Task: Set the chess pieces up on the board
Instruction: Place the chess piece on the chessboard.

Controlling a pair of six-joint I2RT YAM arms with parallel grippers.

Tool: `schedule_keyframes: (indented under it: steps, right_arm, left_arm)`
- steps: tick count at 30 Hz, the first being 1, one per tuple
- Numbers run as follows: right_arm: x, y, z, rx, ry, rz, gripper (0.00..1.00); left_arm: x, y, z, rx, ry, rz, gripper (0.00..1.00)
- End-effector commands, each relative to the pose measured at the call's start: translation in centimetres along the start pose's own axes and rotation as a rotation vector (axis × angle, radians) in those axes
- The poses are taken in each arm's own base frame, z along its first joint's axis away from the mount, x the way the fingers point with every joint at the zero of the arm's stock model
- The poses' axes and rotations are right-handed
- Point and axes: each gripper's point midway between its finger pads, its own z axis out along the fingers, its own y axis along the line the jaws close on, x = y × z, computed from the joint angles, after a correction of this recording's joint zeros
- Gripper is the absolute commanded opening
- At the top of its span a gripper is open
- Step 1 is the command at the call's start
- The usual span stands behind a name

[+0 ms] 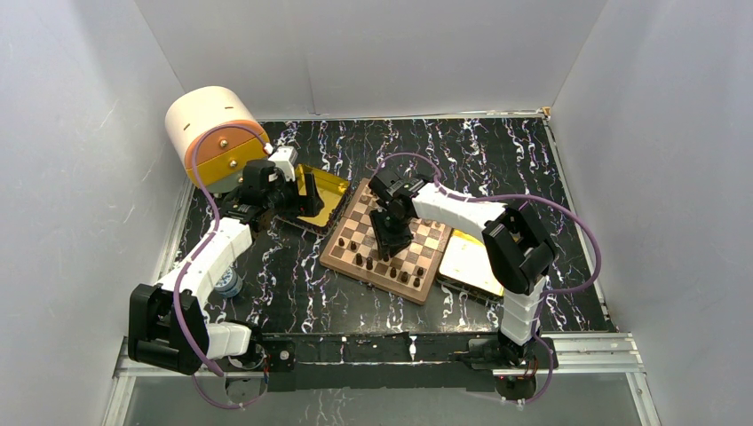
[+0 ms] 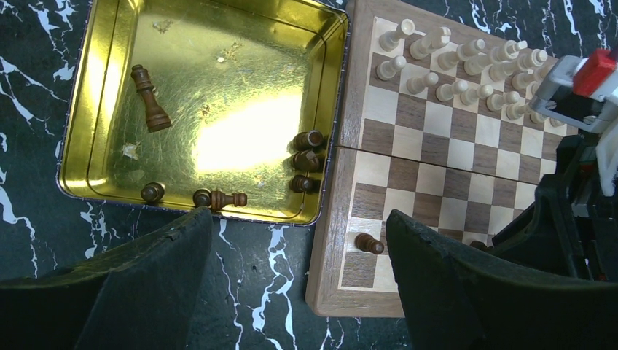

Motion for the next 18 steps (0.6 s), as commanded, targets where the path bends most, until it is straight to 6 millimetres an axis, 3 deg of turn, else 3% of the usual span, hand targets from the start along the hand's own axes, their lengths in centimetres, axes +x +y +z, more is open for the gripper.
schedule_keyframes:
  steps: [1, 10, 16, 18]
  right_arm:
    - [-1.8, 1.5, -1.2, -0.04, -0.043, -0.009, 0.44]
    - [-2.9, 2.0, -3.8, -0.034, -0.106, -0.032, 0.53]
    - [-4.6, 3.1, -8.0, -0.07, -0.254, -0.076, 0.57]
    - [-4.8, 3.4, -9.1, -0.09, -0.305, -0.095, 0.58]
  left_arm:
    - [-1.1, 0.3, -0.9, -0.044, -0.03, -0.013, 0.86]
    - [-0.5, 2.6, 0.1, -0.176, 0.065, -0.028, 0.83]
    - [-0.7, 4.5, 2.5, -0.262, 0.171, -0.01, 0.52]
    - [-1.0, 5.6, 3.5, -0.318, 0.201, -0.006, 0.46]
